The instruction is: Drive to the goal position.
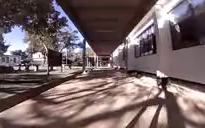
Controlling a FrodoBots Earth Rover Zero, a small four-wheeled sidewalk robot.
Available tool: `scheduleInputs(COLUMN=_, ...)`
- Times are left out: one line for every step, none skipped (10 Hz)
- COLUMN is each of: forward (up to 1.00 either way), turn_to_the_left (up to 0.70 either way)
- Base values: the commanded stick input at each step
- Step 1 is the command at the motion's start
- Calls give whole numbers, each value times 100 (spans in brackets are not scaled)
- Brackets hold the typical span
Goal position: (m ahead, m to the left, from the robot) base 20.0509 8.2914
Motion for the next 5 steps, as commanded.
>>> scheduleInputs(forward=70, turn_to_the_left=-35)
scheduleInputs(forward=70, turn_to_the_left=0)
scheduleInputs(forward=70, turn_to_the_left=0)
scheduleInputs(forward=70, turn_to_the_left=0)
scheduleInputs(forward=70, turn_to_the_left=0)
